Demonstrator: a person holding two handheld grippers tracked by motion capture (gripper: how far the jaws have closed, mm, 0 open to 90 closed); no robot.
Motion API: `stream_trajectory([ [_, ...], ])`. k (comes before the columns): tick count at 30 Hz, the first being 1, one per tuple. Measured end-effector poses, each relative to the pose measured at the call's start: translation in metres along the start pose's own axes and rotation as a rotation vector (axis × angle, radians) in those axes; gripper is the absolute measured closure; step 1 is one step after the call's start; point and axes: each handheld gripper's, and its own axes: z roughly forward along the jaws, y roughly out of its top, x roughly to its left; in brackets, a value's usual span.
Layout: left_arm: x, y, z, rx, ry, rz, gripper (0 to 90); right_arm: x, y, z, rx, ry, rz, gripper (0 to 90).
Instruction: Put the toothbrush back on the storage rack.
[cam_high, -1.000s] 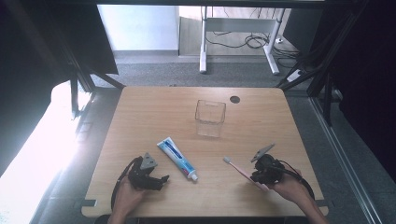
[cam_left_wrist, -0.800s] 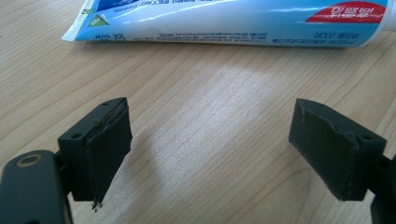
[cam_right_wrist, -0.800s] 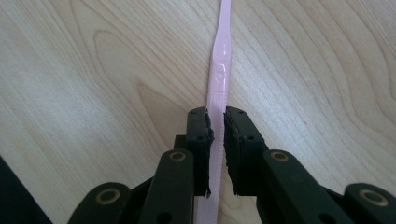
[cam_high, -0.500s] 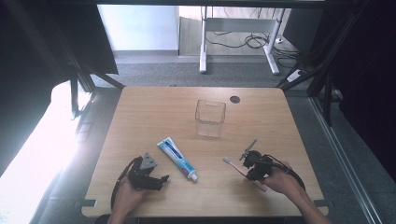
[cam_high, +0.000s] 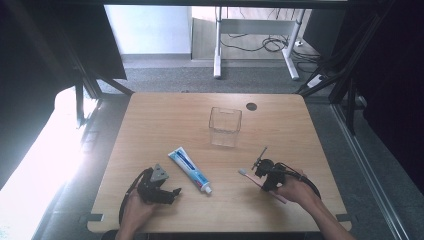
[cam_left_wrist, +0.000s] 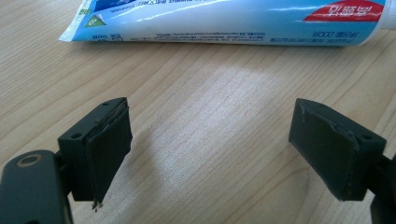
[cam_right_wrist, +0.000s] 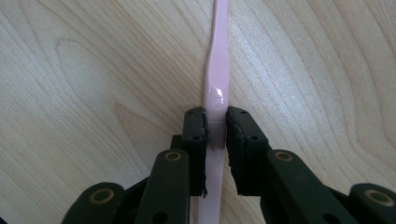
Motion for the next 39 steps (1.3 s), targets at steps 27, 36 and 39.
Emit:
stream_trajectory([
  [27, -0.001, 0.001, 0.0, 0.002, 0.005, 0.005, 13.6, -0.002, -0.002, -0.017, -0.047, 0.007, 0.025, 79.3],
  [36, -0.001, 0.001, 0.0, -0.003, 0.001, 0.002, 13.5, -0.006, -0.004, -0.032, -0.125, 0.011, 0.042, 79.3],
  [39, -0.001, 0.001, 0.0, -0.005, 0.002, 0.003, 13.5, -0.007, -0.005, -0.036, -0.156, 0.015, 0.051, 79.3],
])
